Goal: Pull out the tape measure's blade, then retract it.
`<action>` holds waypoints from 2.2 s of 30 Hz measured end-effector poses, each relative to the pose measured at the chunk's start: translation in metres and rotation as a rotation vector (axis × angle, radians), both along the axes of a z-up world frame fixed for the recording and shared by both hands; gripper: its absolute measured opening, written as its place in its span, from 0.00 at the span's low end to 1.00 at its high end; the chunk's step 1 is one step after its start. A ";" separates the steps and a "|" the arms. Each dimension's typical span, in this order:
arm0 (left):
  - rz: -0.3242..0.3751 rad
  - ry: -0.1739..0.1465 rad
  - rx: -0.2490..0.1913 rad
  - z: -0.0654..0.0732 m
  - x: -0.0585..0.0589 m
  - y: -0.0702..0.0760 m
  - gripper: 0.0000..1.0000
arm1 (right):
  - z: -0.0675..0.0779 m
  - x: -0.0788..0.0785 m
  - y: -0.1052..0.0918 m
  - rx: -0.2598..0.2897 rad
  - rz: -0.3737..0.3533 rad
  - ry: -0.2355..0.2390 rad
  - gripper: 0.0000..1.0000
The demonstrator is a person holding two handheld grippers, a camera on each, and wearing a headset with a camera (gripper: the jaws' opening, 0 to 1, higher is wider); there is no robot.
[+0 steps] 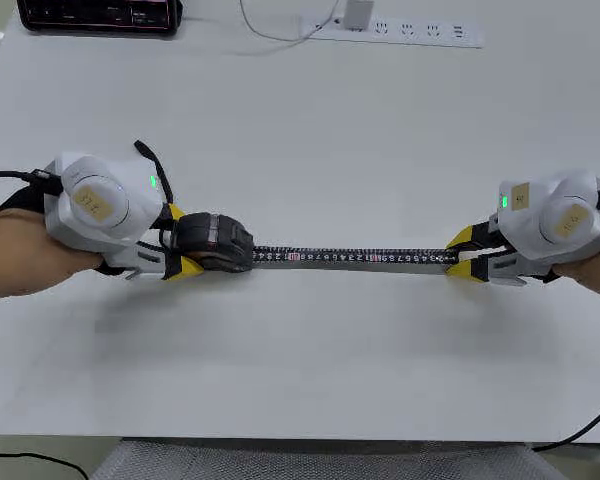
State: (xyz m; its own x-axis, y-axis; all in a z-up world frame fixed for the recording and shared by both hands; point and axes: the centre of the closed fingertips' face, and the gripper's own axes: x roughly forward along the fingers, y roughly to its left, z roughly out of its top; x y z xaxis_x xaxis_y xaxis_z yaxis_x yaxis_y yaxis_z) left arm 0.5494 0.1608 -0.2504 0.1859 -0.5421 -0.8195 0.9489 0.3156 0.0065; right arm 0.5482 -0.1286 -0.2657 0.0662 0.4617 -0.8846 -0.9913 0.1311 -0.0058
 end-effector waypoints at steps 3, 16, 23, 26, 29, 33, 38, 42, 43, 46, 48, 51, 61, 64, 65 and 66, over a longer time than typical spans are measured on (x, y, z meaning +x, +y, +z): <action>0.004 0.004 -0.001 0.000 0.000 0.000 0.28 | 0.000 0.000 0.000 -0.002 -0.002 0.002 0.12; -0.006 -0.003 0.002 0.001 -0.001 0.000 0.28 | 0.000 -0.001 0.002 -0.005 -0.005 0.012 0.13; 0.000 0.006 0.001 0.001 -0.001 0.000 0.30 | 0.002 -0.001 0.006 0.007 -0.028 0.023 0.19; 0.004 0.008 0.002 0.000 -0.001 0.001 0.34 | 0.004 0.000 0.007 0.016 -0.040 0.027 0.21; 0.000 0.008 0.001 0.000 -0.002 0.000 0.35 | 0.004 0.000 0.007 0.019 -0.044 0.027 0.22; 0.005 0.006 -0.001 0.001 -0.001 0.000 0.35 | 0.005 -0.001 0.008 0.027 -0.055 0.031 0.23; 0.022 0.007 -0.014 0.006 -0.001 0.001 0.39 | 0.011 0.001 0.009 0.039 -0.072 0.021 0.26; 0.054 0.023 -0.047 0.011 -0.004 0.000 0.48 | 0.015 -0.001 0.010 0.055 -0.113 0.026 0.32; 0.056 0.022 -0.047 0.012 -0.005 0.000 0.49 | 0.016 -0.001 0.010 0.060 -0.121 0.022 0.34; 0.077 0.015 -0.050 0.013 -0.005 0.002 0.53 | 0.020 -0.003 0.012 0.071 -0.158 0.016 0.39; 0.089 0.017 -0.061 0.015 -0.006 0.003 0.55 | 0.021 -0.003 0.012 0.076 -0.172 0.010 0.42; 0.115 0.006 -0.074 0.019 -0.004 0.006 0.59 | 0.022 -0.004 0.013 0.084 -0.191 0.002 0.46; 0.176 -0.018 -0.102 0.029 -0.008 0.012 0.70 | 0.029 -0.006 0.012 0.089 -0.236 -0.019 0.58; 0.192 -0.016 -0.110 0.031 -0.011 0.013 0.73 | 0.031 -0.008 0.012 0.093 -0.244 -0.020 0.62; 0.198 -0.019 -0.112 0.032 -0.011 0.013 0.74 | 0.032 -0.008 0.012 0.094 -0.247 -0.022 0.63; 0.203 -0.017 -0.113 0.033 -0.012 0.013 0.75 | 0.033 -0.009 0.012 0.096 -0.249 -0.024 0.64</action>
State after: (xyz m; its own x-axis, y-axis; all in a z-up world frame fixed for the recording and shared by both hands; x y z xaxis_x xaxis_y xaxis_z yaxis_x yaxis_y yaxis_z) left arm 0.5375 0.1741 -0.2178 0.3139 -0.5804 -0.7514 0.8657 0.4999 -0.0245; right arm 0.5390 -0.1161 -0.2330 0.2089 0.5105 -0.8341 -0.9283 0.3719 -0.0049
